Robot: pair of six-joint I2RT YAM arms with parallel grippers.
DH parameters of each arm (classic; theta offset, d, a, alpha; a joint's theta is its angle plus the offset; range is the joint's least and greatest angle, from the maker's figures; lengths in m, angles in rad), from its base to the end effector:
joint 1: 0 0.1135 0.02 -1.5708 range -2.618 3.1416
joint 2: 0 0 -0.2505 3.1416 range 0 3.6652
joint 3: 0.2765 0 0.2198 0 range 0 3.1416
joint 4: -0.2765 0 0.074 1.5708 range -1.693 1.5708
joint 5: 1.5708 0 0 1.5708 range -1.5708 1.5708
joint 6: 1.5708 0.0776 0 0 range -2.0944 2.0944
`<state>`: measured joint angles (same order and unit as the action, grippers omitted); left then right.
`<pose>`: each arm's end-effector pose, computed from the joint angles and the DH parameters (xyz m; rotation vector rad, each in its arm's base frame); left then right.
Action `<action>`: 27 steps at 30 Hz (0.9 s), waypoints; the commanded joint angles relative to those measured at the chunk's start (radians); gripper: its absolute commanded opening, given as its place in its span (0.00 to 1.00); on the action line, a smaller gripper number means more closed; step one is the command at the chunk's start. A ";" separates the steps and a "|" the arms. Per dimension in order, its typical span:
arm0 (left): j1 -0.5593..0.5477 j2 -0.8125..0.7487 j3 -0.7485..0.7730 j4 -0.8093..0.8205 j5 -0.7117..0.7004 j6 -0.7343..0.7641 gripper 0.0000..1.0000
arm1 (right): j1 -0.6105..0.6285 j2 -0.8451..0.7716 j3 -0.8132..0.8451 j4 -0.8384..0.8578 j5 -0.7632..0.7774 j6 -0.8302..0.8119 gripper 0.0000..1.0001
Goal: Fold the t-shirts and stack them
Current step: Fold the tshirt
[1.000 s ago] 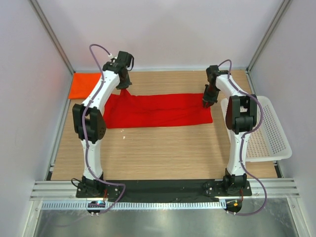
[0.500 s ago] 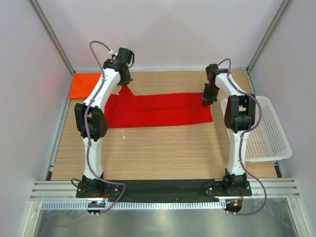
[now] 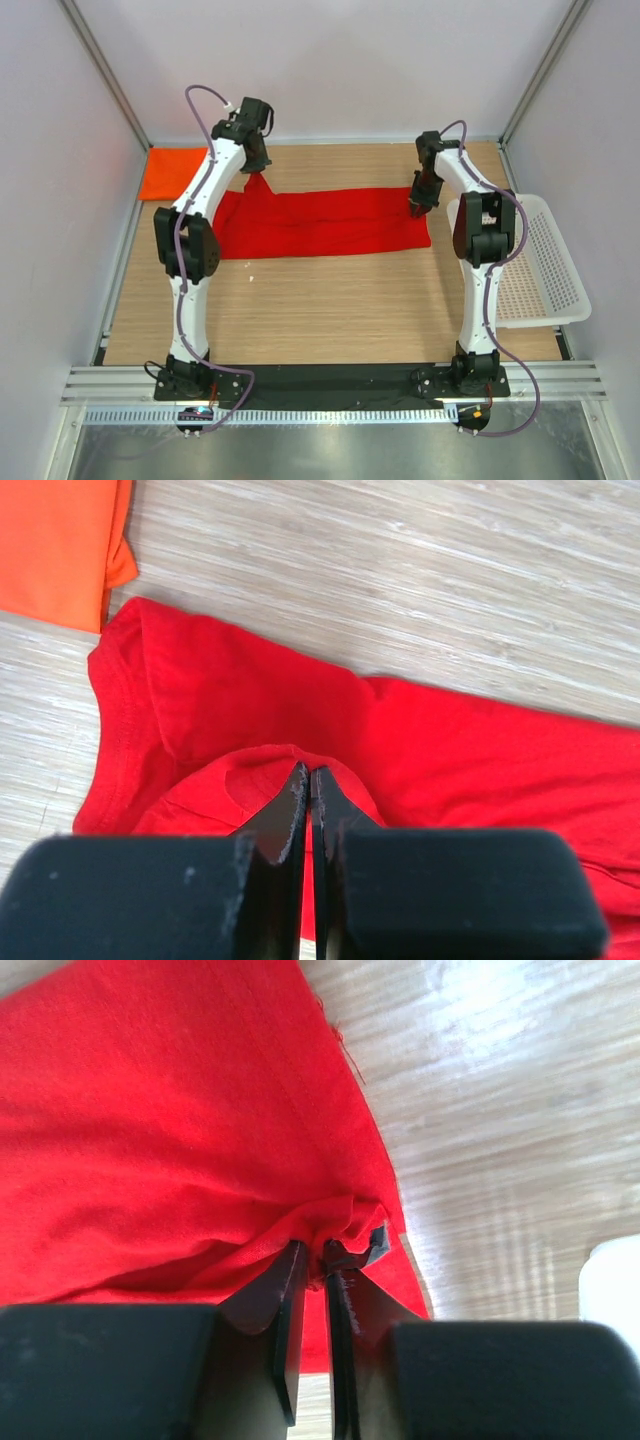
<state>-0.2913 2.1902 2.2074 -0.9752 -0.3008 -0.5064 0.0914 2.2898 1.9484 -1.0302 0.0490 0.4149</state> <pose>0.4482 -0.1104 0.2599 -0.3821 2.4383 0.0414 0.4328 0.0359 0.1392 0.4800 2.8970 0.0038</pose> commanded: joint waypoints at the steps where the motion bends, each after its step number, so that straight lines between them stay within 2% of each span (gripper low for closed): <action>1: 0.012 0.017 0.041 0.030 -0.003 0.017 0.02 | -0.007 0.016 0.058 -0.013 0.018 -0.002 0.20; 3: 0.017 0.025 0.041 0.024 -0.033 0.005 0.10 | -0.009 0.022 0.069 -0.018 0.018 -0.014 0.24; 4: 0.024 0.028 0.047 0.009 -0.050 -0.004 0.24 | -0.012 0.033 0.086 -0.022 0.031 -0.019 0.27; 6: 0.037 0.026 0.075 -0.011 -0.084 -0.017 0.36 | -0.013 0.043 0.125 -0.050 0.046 -0.036 0.35; 7: 0.047 0.019 0.080 -0.029 -0.095 -0.020 0.48 | -0.013 0.049 0.139 -0.063 0.054 -0.042 0.38; 8: 0.053 0.005 0.075 -0.030 -0.104 -0.020 0.53 | -0.013 0.050 0.153 -0.079 0.061 -0.048 0.44; 10: 0.058 -0.062 0.029 -0.028 -0.130 -0.006 0.62 | -0.012 0.008 0.143 -0.123 0.069 -0.059 0.50; 12: 0.057 -0.148 -0.026 -0.026 -0.121 0.012 0.63 | 0.002 -0.056 0.045 -0.108 0.094 -0.070 0.54; 15: 0.057 -0.254 -0.219 0.000 -0.034 -0.012 0.61 | 0.008 -0.209 -0.116 -0.035 0.074 -0.074 0.55; 16: 0.052 -0.326 -0.358 0.021 0.023 -0.020 0.55 | 0.010 -0.236 -0.144 -0.021 0.059 -0.070 0.55; 20: 0.049 -0.460 -0.633 0.121 0.121 -0.063 0.37 | 0.025 -0.282 -0.242 0.048 0.005 -0.076 0.55; 22: 0.047 -0.468 -0.679 0.132 0.135 -0.051 0.26 | 0.036 -0.262 -0.259 0.068 -0.027 -0.080 0.56; 27: 0.049 -0.396 -0.701 0.104 0.123 -0.011 0.25 | 0.060 -0.240 -0.267 0.111 -0.037 -0.088 0.55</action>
<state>-0.2424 1.7557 1.5146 -0.9142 -0.2039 -0.5404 0.1360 2.0480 1.6859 -0.9756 0.0360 0.3447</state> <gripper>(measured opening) 0.251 0.552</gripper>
